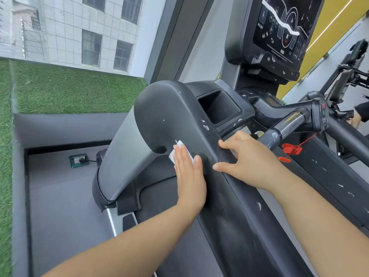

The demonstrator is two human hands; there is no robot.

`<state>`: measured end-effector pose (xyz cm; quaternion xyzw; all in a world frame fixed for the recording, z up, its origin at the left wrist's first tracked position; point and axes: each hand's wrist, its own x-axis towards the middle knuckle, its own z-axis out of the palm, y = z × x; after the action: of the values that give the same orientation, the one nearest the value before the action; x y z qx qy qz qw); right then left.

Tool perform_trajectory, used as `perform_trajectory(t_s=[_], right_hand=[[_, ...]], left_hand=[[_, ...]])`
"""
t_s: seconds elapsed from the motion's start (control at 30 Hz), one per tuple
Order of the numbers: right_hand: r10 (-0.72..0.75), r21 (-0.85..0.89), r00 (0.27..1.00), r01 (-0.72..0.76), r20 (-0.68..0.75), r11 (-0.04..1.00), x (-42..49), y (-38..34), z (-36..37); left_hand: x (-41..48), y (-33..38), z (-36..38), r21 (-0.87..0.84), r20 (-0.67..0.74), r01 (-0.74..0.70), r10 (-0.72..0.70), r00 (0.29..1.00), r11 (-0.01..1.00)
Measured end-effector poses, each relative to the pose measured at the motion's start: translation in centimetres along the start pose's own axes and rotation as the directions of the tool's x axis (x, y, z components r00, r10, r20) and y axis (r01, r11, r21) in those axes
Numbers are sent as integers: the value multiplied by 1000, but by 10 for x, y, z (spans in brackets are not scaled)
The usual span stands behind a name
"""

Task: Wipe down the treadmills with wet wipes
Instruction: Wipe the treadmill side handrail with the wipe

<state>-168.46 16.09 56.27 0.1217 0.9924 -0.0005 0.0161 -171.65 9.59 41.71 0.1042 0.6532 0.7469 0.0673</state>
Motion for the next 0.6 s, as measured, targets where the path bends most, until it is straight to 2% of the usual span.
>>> perform_trajectory(t_s=[0.1,0.13,0.23,0.43,0.6], right_hand=[[1,0,1000,-1,1,1000,0,0,0],[1,2,1000,-1,3,1000,0,1,0],[3,6,1000,-3,10,1000,0,1,0],[-17,4,1000,17,-4,1000,1,3,1],[-27,7,1000,27,2,1000,3,6,1]], left_hand=[[0,4,1,133,-99,-81,95,991,988],[-9,3,4,144,-78,-101,113,991,984],[-37,4,6,73,108,-111,102,989,991],[2,20,0,158,79,-126,114,990,979],[-46,15,4,242,166,-220,183,969,945]])
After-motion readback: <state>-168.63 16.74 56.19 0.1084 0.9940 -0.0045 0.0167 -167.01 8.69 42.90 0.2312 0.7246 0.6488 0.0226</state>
